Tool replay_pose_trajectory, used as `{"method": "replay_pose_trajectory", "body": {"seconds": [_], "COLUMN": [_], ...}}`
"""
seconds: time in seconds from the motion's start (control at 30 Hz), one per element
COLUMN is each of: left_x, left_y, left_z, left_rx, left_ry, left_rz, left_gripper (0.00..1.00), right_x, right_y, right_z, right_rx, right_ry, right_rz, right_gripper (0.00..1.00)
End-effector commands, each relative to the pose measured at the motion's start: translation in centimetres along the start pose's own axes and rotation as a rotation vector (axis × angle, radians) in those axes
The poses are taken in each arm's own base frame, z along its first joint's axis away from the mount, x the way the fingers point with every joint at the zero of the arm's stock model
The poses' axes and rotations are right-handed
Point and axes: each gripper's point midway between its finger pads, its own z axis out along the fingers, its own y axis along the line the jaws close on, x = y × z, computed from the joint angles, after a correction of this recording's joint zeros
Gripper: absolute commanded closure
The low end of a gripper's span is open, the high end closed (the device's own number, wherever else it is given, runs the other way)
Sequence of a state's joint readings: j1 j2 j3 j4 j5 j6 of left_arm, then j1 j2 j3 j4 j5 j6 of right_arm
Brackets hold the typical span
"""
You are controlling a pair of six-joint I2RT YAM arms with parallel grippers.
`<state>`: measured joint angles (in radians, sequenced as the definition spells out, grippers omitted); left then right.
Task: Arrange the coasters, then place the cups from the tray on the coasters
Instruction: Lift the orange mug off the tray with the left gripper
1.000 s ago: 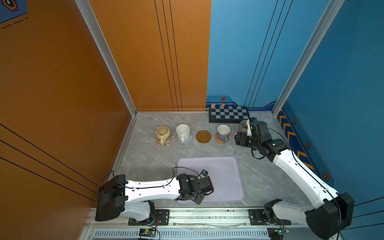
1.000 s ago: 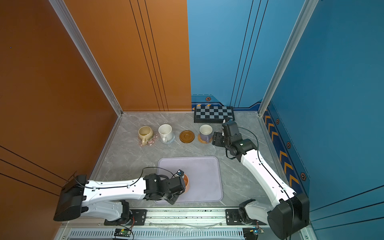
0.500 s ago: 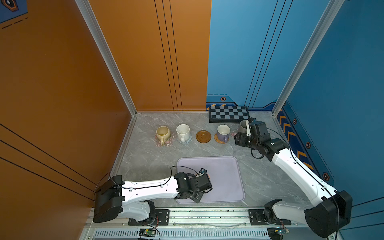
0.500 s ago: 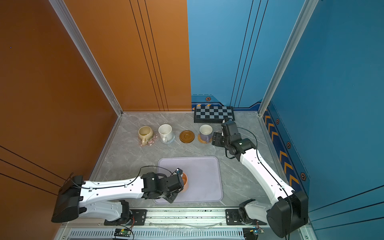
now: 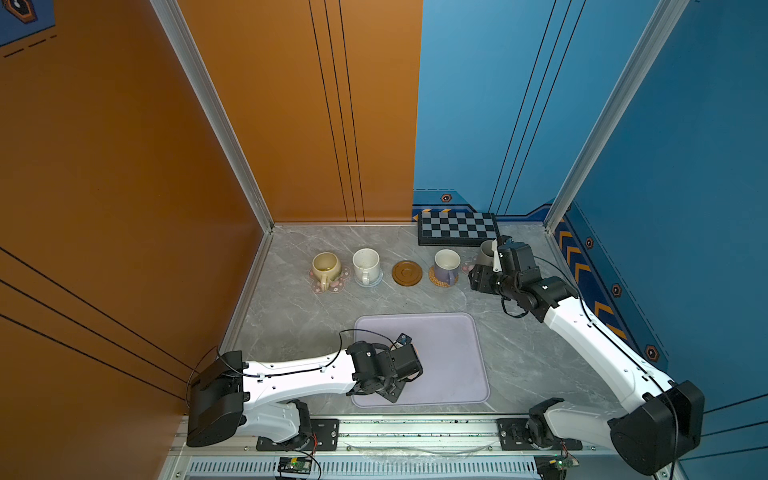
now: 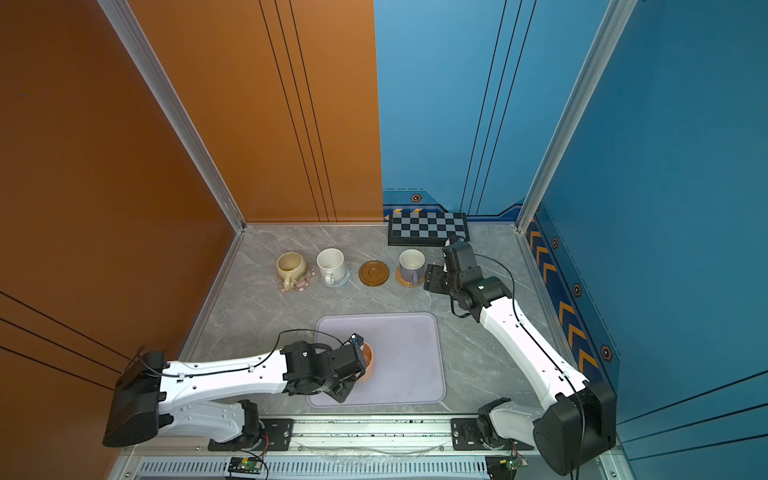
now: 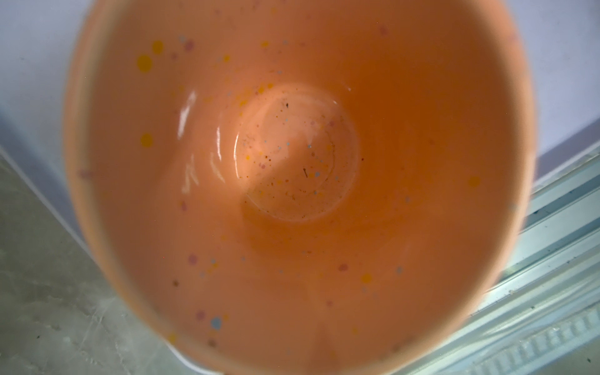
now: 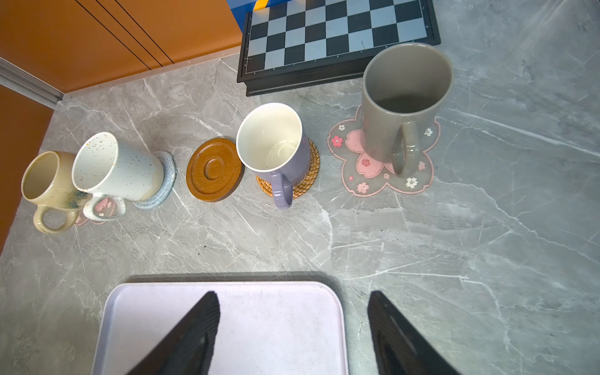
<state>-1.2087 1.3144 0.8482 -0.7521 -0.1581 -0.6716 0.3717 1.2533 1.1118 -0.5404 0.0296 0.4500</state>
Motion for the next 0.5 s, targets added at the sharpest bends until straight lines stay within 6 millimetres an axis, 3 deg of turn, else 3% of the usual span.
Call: {"method": "replay_pose_trajectory", "body": {"seconds": [0.0, 0.3, 0.47], "left_x": [-2.9, -4.4, -6.2], "left_y": [-0.3, -0.3, 0.4], "left_z": [-2.0, -2.6, -3.2], "left_rx": [0.017, -0.004, -0.020], "left_ry": [-0.109, -0.125, -0.154], "left_rz": [-0.006, 0.023, 0.020], "left_gripper": [1.00, 1.00, 1.00], "right_x": [-0.3, -0.2, -0.3], "right_y": [-0.6, -0.9, -1.2], "right_z": [-0.4, -0.4, -0.5], "right_rx": [0.027, 0.033, 0.039], "right_ry": [-0.007, -0.008, -0.012], "right_rz": [-0.004, -0.004, -0.005], "right_gripper": [0.26, 0.26, 0.26]}}
